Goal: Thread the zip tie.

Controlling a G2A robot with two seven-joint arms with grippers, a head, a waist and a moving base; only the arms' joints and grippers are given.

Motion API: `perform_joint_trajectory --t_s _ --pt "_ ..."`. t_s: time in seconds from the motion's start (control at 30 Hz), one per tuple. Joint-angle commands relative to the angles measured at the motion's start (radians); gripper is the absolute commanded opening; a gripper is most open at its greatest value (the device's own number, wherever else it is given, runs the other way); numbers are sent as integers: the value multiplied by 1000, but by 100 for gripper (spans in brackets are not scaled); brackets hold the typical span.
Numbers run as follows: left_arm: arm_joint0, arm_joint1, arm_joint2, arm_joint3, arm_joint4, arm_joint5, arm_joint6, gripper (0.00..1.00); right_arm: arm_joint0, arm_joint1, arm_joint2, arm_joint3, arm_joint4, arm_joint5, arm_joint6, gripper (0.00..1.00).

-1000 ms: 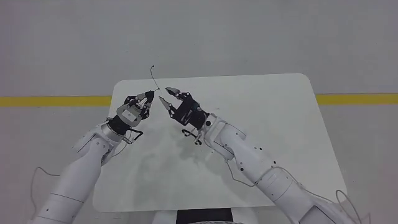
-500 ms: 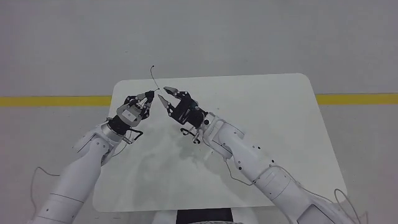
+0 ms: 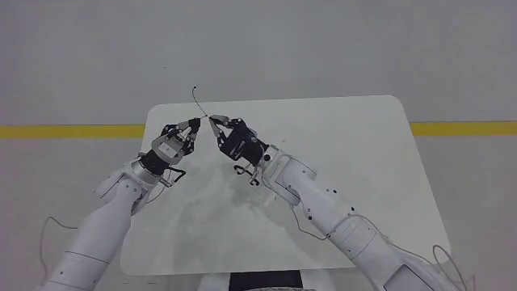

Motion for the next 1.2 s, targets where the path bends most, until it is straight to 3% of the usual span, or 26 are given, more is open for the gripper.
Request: perform_joint_trajectory --t_s 0.0,1.17 --pt "0 0 0 0 0 0 0 0 -2 0 4 -1 -6 -3 3 0" --pt "0 0 0 0 0 0 0 0 -77 22 112 -37 -70 -32 39 0"
